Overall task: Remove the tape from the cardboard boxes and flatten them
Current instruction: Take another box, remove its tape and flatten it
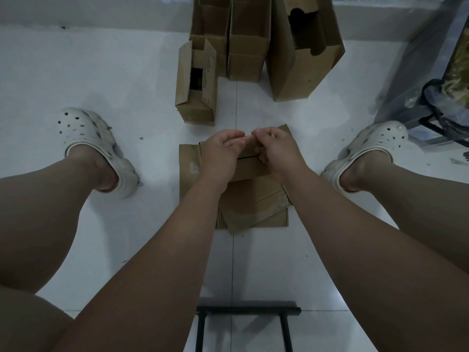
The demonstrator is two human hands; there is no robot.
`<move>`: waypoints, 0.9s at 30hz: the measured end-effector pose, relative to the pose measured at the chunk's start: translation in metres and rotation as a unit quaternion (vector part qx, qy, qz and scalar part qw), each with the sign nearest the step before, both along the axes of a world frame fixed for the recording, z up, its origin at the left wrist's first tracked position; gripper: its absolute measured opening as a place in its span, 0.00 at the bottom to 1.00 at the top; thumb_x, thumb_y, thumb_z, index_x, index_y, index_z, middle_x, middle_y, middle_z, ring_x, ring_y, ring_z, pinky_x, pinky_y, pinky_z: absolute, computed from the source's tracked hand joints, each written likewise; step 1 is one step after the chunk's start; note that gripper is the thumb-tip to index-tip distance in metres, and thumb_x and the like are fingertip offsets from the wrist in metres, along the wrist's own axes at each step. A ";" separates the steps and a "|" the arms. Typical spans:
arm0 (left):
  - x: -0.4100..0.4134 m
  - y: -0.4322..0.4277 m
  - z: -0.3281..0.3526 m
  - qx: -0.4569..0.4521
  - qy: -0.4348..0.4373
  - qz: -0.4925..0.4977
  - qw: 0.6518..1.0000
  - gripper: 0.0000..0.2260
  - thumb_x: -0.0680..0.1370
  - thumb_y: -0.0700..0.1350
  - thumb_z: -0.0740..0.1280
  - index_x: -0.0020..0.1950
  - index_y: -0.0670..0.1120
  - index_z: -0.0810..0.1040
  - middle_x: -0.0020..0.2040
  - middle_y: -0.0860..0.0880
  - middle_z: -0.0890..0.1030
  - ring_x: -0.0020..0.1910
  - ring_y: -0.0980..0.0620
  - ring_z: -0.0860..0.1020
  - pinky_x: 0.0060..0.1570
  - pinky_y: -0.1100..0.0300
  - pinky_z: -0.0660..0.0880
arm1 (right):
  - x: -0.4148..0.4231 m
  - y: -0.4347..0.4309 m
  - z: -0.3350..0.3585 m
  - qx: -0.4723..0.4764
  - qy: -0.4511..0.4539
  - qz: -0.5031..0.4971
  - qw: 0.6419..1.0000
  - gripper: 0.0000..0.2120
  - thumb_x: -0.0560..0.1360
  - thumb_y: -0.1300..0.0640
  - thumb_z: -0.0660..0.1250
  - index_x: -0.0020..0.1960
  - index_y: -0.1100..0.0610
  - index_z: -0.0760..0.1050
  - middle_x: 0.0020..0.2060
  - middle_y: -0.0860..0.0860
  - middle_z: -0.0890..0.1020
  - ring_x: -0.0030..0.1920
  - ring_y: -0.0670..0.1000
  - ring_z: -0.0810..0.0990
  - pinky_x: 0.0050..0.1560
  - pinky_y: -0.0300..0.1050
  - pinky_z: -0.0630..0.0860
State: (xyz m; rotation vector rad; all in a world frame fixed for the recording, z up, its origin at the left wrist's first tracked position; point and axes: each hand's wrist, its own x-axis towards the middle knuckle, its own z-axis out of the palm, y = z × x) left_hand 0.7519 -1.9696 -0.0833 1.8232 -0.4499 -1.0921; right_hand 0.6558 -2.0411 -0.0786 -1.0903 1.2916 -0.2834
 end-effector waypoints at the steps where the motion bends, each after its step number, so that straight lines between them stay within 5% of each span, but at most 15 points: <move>1: 0.000 0.000 0.000 -0.004 0.007 -0.006 1.000 0.09 0.78 0.40 0.65 0.58 0.44 0.79 0.39 0.63 0.78 0.36 0.77 0.74 0.34 0.81 0.67 | 0.000 0.000 0.000 -0.022 0.030 0.027 0.999 0.09 0.81 0.56 0.62 0.48 0.59 0.77 0.36 0.52 0.76 0.37 0.47 0.72 0.37 0.39 0.68; 4: 0.004 0.001 0.000 -0.016 0.025 -0.037 0.999 0.08 0.77 0.41 0.66 0.55 0.44 0.80 0.40 0.61 0.79 0.36 0.75 0.75 0.34 0.80 0.68 | -0.001 0.000 0.001 -0.088 0.085 0.096 0.988 0.10 0.82 0.56 0.60 0.55 0.59 0.77 0.45 0.51 0.80 0.45 0.47 0.76 0.43 0.38 0.71; 7: 0.008 -0.001 -0.001 0.003 0.008 -0.067 0.998 0.06 0.77 0.44 0.66 0.52 0.49 0.80 0.43 0.61 0.78 0.36 0.77 0.72 0.32 0.81 0.66 | -0.001 -0.002 0.002 -0.063 0.067 0.060 0.994 0.12 0.82 0.59 0.58 0.64 0.52 0.73 0.57 0.53 0.78 0.52 0.49 0.77 0.50 0.41 0.74; 10: 0.010 0.000 -0.004 0.032 -0.067 -0.136 0.988 0.11 0.79 0.45 0.63 0.60 0.53 0.76 0.54 0.58 0.78 0.48 0.72 0.73 0.39 0.82 0.65 | -0.002 -0.003 0.000 -0.041 0.055 0.056 0.996 0.14 0.82 0.61 0.57 0.64 0.50 0.72 0.53 0.53 0.77 0.44 0.46 0.74 0.39 0.36 0.70; 13: 0.019 0.005 -0.010 0.059 -0.133 -0.194 0.970 0.20 0.79 0.43 0.64 0.70 0.57 0.67 0.76 0.49 0.59 0.65 0.55 0.68 0.61 0.63 0.69 | -0.004 -0.004 -0.003 -0.001 0.048 0.056 0.997 0.12 0.83 0.61 0.55 0.60 0.51 0.74 0.43 0.53 0.76 0.39 0.49 0.73 0.35 0.38 0.72; 16: 0.024 0.006 -0.013 0.076 -0.166 -0.242 0.953 0.22 0.79 0.42 0.64 0.71 0.55 0.65 0.77 0.50 0.54 0.72 0.49 0.63 0.69 0.50 0.65 | -0.008 -0.007 -0.005 0.003 0.053 0.038 0.998 0.12 0.84 0.57 0.54 0.51 0.54 0.76 0.37 0.51 0.75 0.35 0.48 0.73 0.37 0.43 0.72; 21: 0.009 0.011 -0.016 0.071 -0.205 -0.232 0.948 0.20 0.78 0.41 0.63 0.70 0.51 0.68 0.75 0.53 0.60 0.73 0.51 0.60 0.71 0.55 0.61 | -0.013 -0.004 -0.007 -0.048 0.092 0.077 0.992 0.21 0.79 0.42 0.62 0.34 0.55 0.70 0.27 0.49 0.71 0.29 0.48 0.70 0.35 0.43 0.70; 27: 0.006 0.009 -0.017 0.108 -0.280 -0.361 0.883 0.20 0.78 0.45 0.63 0.71 0.52 0.68 0.78 0.50 0.49 0.76 0.46 0.51 0.73 0.50 0.53 | -0.015 -0.002 -0.007 -0.061 0.093 0.086 0.990 0.19 0.75 0.46 0.70 0.36 0.54 0.64 0.30 0.49 0.68 0.32 0.48 0.67 0.35 0.40 0.66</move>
